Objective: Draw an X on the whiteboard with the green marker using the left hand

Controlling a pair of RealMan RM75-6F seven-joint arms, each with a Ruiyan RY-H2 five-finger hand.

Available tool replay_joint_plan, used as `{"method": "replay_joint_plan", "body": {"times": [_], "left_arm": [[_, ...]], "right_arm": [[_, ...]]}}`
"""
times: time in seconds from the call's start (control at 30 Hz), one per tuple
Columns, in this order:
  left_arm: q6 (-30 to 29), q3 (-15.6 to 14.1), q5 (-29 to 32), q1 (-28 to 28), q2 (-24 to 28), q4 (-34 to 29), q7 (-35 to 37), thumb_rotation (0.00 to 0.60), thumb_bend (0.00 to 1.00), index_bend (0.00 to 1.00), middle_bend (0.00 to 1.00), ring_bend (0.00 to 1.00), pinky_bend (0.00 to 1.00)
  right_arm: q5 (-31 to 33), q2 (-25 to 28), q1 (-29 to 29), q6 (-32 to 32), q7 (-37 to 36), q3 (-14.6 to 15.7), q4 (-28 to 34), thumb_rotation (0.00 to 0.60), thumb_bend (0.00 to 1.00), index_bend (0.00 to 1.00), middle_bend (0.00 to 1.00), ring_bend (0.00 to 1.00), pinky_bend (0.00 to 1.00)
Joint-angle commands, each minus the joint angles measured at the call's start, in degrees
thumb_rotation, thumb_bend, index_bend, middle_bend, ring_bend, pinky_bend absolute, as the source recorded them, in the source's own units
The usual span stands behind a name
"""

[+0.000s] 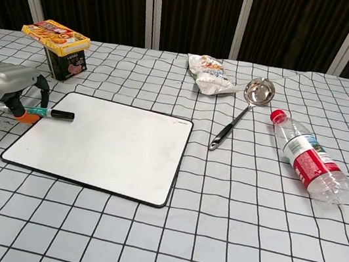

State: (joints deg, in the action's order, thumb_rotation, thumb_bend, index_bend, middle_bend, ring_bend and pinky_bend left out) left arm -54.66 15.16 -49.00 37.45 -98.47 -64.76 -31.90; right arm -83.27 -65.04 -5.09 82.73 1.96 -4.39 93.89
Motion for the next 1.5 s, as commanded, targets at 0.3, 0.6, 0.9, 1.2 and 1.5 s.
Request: {"method": "replay_joint_plan", "body": {"times": [0.3, 0.6, 0.9, 1.2, 1.5], "left_arm": [[-3.2, -0.2, -3.2, -3.8, 5.6, -10.9, 6.8, 0.6, 0.51, 0.71, 0.2, 0.05, 0.11], [-4.5, -0.1, -7.5, -5.6, 10.6, -19.8, 12.1, 0.6, 0.51, 0.72, 0.2, 0.05, 0.11], [-2.6, 2.2, -17.1, -5.6, 10.4, -23.4, 32.7, 0.6, 0.51, 0.73, 0.21, 0.06, 0.11], [-1.6, 2.3, -19.3, -3.6, 6.7, -20.5, 39.0, 0.6, 0.51, 0.73, 0.21, 0.06, 0.11], [-1.5, 2.3, -19.1, -1.8, 4.5, -19.6, 38.1, 0.6, 0.51, 0.74, 0.22, 0.06, 0.11]], "right_arm": [[0.0, 0.0, 0.1, 0.1, 0.3, 0.1, 0.2, 0.6, 0.31, 0.0, 0.0, 0.0, 0.0], [0.2, -0.1, 0.1, 0.1, 0.4, 0.1, 0.4, 0.6, 0.31, 0.0, 0.0, 0.0, 0.0], [0.4, 0.0, 0.1, -0.1, 0.4, 0.0, 0.5, 0.6, 0.31, 0.0, 0.0, 0.0, 0.0], [0.6, 0.0, 0.0, -0.2, 0.2, -0.1, 0.5, 0.6, 0.31, 0.0, 0.0, 0.0, 0.0], [0.9, 0.1, 0.0, -0.4, 0.1, -0.2, 0.5, 0.6, 0.31, 0.0, 0.0, 0.0, 0.0]]}}
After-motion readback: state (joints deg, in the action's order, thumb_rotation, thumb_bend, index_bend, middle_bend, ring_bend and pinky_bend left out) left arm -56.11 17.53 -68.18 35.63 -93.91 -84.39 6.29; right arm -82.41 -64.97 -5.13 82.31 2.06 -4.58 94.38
